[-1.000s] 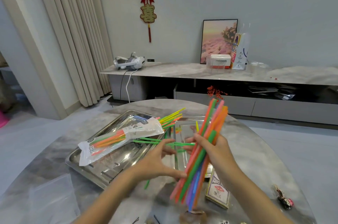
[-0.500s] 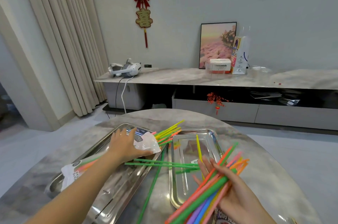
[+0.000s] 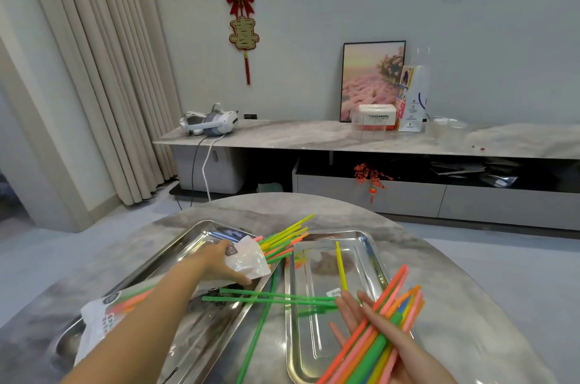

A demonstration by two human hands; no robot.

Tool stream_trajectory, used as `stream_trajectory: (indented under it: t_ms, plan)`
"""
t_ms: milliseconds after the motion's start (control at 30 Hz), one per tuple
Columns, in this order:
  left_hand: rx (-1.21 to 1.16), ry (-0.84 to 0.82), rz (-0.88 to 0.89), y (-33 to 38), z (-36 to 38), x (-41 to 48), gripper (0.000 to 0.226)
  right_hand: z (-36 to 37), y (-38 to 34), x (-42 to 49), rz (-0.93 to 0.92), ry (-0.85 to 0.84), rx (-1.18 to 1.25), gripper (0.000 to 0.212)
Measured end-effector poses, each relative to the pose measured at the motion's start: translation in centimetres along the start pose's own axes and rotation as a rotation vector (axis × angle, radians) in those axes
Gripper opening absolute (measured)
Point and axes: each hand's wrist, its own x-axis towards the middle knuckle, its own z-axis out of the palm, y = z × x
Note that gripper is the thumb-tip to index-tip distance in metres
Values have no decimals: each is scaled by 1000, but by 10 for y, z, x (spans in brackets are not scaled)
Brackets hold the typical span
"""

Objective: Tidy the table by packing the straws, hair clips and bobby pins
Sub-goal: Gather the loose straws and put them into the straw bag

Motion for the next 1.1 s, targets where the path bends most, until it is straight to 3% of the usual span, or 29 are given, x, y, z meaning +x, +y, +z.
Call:
stream_trajectory:
  t_ms: [133,300,367,500,600,633,767,933,1100]
  plan:
    - [123,4,15,0,4,8,111,4,-8,0,-11,8,-31,73]
    - [202,236,54,8,10,6,91,5,-8,0,-6,77,-66,103]
    - [195,362,89,9,7,1,79,8,-7,-2,10,86,-76,94]
    - [124,503,137,7,-3,-19,77,17,-8,-9,43,107,-46,78]
    - [2,606,232,9,-13,-49,79,28,-14,-22,45,122,-32,38]
    - [-42,637,263,11,-18,-61,77,30,-17,-27,45,122,-21,38]
    - [-193,810,325,29,-37,-122,68,35,-28,-49,38,112,41,91]
    - [-384,921,314,46,-52,-208,71,55,-39,-82,-16,65,45,90]
    - [-401,1035,288,39,-50,-267,76,68,-29,-105,-6,28,31,95]
